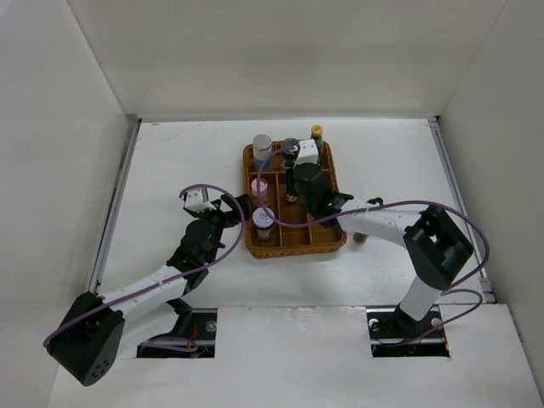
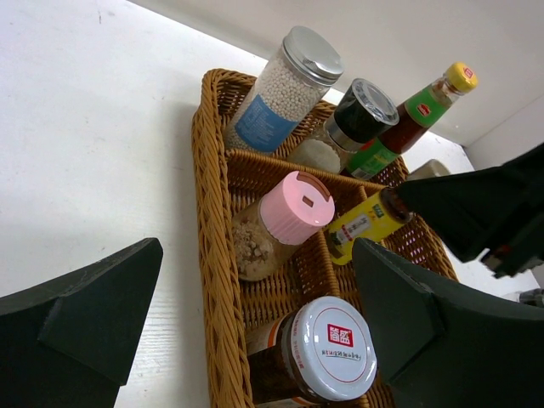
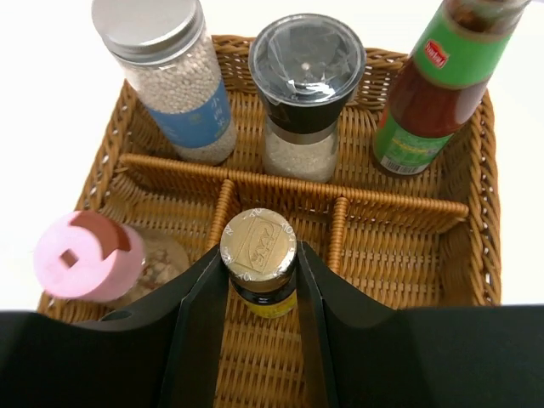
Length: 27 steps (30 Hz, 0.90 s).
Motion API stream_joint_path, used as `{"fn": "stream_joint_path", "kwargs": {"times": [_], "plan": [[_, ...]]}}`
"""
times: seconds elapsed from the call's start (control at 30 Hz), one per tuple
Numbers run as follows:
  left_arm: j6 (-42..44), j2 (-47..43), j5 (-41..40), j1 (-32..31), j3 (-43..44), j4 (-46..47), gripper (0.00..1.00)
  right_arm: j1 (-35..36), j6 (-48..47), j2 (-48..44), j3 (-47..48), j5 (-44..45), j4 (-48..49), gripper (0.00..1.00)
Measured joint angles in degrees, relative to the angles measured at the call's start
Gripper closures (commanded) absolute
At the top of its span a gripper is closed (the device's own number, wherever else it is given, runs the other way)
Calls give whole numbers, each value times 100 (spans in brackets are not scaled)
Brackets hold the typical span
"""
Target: Organize the condiment bottles
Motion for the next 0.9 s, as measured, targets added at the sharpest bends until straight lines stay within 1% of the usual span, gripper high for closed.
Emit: {"fn": "stream_joint_path", "kwargs": {"times": [0.4, 0.5, 0.53, 0.57, 0.6, 0.67, 0.7, 0.77, 0.9], "plan": [[0, 131, 7, 0, 0, 15, 3, -125, -101, 525, 428, 133, 402, 76], [0, 160, 7, 0, 0, 33, 3, -177, -103, 621, 450, 136, 407, 73], [0, 181, 9, 0, 0, 35, 3, -203, -114, 651, 459, 138, 407, 71], [0, 199, 9, 0, 0, 35, 3, -216, -114, 678, 466, 140, 426, 66], [0, 210, 11, 0, 0, 35, 3, -219, -116, 691, 487, 144, 431, 59], [0, 240, 13, 0, 0, 46, 3, -216, -109, 693, 492, 144, 431, 41], [0, 262, 13, 0, 0, 48, 3, -216, -85, 695, 492, 146, 439, 34], [-2, 297, 22, 0, 0, 55, 3, -216, -87, 695, 490, 153, 503, 26], [0, 313, 33, 0, 0, 57, 3, -216, -94, 535, 424, 149, 514, 17]]}}
